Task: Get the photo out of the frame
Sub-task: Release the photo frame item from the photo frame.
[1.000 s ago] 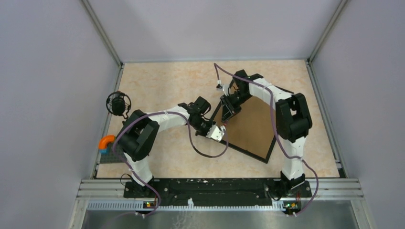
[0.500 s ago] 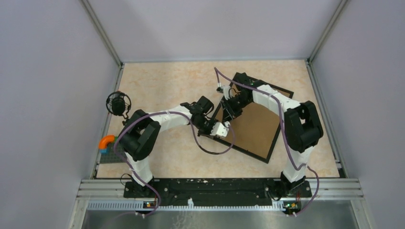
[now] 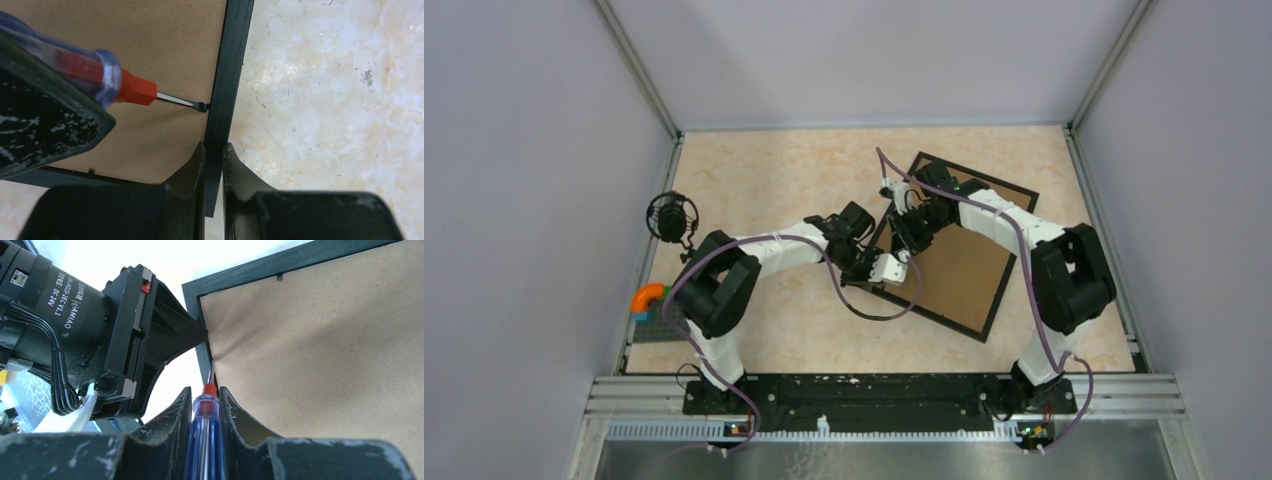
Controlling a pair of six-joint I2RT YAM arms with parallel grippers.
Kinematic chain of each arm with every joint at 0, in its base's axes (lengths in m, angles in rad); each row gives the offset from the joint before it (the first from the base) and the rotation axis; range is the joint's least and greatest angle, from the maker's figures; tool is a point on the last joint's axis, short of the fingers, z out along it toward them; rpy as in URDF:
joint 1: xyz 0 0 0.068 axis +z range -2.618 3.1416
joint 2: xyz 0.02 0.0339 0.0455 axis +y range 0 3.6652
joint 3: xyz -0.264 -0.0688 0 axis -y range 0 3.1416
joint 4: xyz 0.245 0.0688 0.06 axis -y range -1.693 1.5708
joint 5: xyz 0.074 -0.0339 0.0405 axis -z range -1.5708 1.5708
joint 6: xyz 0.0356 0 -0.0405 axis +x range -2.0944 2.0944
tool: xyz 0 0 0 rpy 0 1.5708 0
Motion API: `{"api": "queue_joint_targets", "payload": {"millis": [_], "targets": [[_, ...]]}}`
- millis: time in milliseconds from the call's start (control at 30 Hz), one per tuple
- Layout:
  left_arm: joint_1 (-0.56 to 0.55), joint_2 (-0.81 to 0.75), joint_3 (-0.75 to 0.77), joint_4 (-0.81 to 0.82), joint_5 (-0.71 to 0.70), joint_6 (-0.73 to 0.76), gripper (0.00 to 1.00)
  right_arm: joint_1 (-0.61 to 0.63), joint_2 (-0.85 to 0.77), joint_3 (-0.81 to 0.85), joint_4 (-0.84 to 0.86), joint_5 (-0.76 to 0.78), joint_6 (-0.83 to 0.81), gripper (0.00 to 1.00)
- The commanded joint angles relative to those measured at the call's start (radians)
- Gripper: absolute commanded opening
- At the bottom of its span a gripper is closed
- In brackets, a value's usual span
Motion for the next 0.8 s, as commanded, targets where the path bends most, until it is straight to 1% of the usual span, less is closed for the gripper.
{"api": "queue_joint_targets", "payload": {"millis": [0,67,367,533,600,667,767], "targets": [[-0.021,0.125,-0.035,0.191,-0.140,-0.010,0.00,0.117,0.015,-0.102,-0.211,-0.257,0.107,0.00],[-0.022,0.124,-0.035,0.193,-0.143,-0.012,0.00,0.121,0.013,-0.113,-0.209,-0.263,0.131,0.00],[-0.025,0.132,-0.034,0.199,-0.155,-0.020,0.00,0.124,-0.009,-0.152,-0.214,-0.296,0.140,0.00],[-0.030,0.122,-0.048,0.205,-0.155,-0.013,0.00,0.121,-0.015,-0.133,-0.199,-0.231,0.145,0.00],[-0.031,0.111,-0.055,0.202,-0.150,-0.019,0.00,0.093,0.003,-0.086,-0.206,-0.196,0.137,0.00],[-0.032,0.085,-0.065,0.178,-0.128,-0.017,0.00,0.037,0.028,-0.023,-0.217,-0.184,0.129,0.00],[-0.034,0.034,-0.111,0.180,-0.112,-0.007,0.01,-0.054,0.055,0.063,-0.226,-0.206,0.092,0.00]]}}
